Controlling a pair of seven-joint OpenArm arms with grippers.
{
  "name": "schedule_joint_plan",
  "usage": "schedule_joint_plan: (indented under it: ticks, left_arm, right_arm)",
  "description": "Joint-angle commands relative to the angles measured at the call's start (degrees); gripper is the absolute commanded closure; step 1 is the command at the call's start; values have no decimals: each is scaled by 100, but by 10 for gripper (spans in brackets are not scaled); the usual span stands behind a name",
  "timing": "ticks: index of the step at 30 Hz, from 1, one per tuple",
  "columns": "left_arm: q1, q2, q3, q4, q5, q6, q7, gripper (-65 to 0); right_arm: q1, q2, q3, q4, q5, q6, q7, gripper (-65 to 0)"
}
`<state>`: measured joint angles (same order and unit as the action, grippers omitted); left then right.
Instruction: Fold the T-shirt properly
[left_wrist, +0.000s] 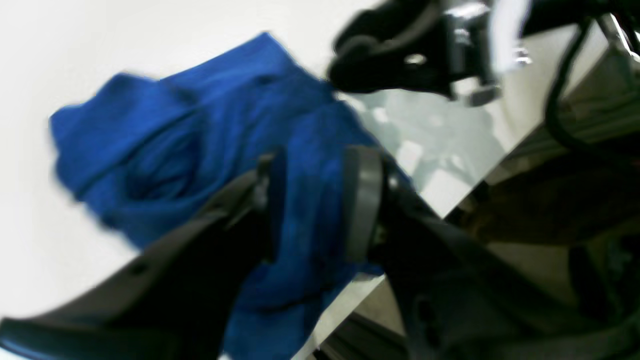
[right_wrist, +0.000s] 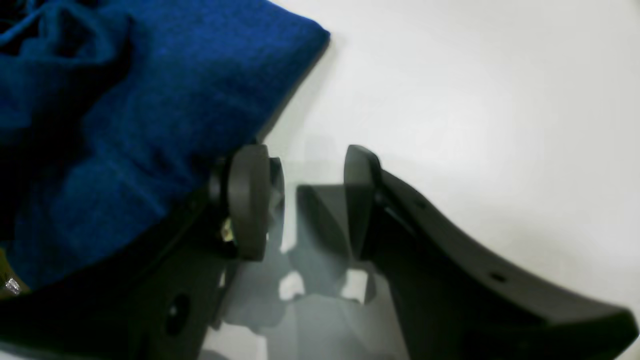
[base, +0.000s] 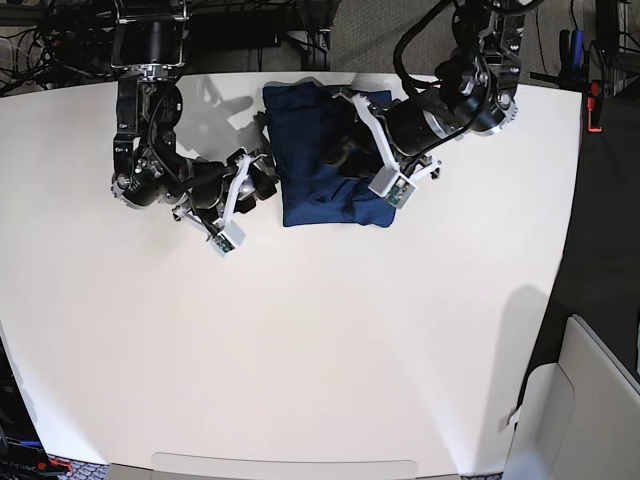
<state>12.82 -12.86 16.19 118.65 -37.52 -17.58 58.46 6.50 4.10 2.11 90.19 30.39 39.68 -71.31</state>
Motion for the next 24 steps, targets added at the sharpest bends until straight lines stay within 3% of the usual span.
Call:
schedule_joint_plan:
  ticks: [1,9,16,24]
  left_arm:
    - [-20,-19,74,104,11,-39,-65,-208]
    - [-20,7,241,104,363,-39,-65,-208]
    - [24,7,742,104,1321,-39,-549,-205]
    - [32,7,768,95,1602,-39,-549,-102]
  right_arm:
    - [101,17,13,102,121,32,93,-254]
    - [101,17,22,102,139,32,93,-254]
    - [101,17,22,128,156,32,93,-254]
    - [101,17,48,128,156,32,93,-254]
